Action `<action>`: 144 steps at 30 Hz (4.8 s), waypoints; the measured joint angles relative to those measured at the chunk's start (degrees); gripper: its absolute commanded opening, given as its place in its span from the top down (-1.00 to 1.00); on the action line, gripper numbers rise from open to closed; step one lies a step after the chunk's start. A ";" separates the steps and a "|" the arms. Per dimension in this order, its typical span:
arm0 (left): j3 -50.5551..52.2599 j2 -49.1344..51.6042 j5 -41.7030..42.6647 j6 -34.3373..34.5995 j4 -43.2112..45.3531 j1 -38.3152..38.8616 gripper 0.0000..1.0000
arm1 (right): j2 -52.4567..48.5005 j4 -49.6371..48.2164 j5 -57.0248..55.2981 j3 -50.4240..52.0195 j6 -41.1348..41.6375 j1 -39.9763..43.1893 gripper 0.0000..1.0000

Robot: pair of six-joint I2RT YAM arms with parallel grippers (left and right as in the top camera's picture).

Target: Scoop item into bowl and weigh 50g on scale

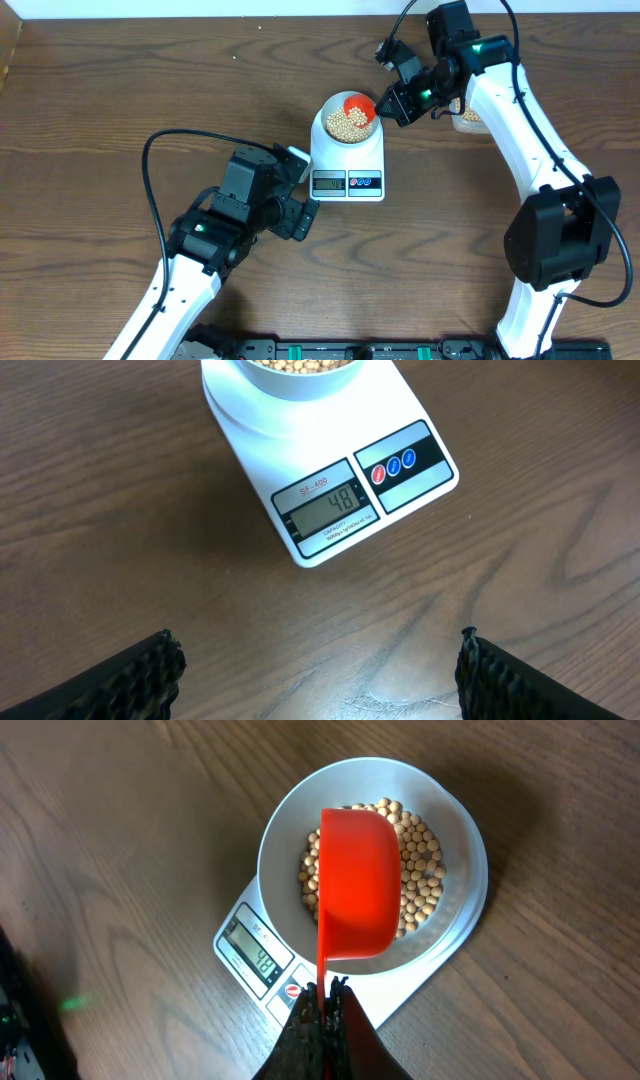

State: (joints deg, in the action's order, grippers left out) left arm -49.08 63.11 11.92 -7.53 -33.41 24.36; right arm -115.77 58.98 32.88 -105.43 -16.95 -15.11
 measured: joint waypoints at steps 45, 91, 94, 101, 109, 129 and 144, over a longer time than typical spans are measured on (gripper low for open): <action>0.00 0.00 0.00 0.00 0.00 0.00 -0.79 | 0.00 -0.79 -1.29 0.00 -0.22 -2.10 0.98; 0.00 0.00 0.00 -0.02 0.00 0.00 -0.79 | 0.00 -0.13 -2.12 0.00 0.00 -1.53 0.98; 0.00 0.00 0.00 0.00 0.00 0.00 -0.79 | 0.00 -0.37 -2.75 0.00 0.00 -1.46 0.98; 0.00 0.00 0.00 0.00 0.00 0.00 -0.79 | 0.00 -0.76 -3.26 0.00 0.00 -1.75 0.98; 0.00 0.00 0.02 0.00 0.00 0.00 -0.79 | 0.00 -0.94 -4.66 0.00 0.00 -2.14 0.98; 0.00 0.00 0.02 -0.02 0.00 0.00 -0.79 | 0.00 -0.83 -7.39 0.00 -0.87 -4.00 0.98; 0.00 0.00 0.00 0.00 0.00 0.00 -0.79 | 0.00 -1.40 -7.41 0.00 -1.92 -4.26 0.98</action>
State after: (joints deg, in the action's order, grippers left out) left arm -49.08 63.11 11.92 -7.53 -33.41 24.36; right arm -115.77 57.58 25.47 -105.43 -18.87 -19.38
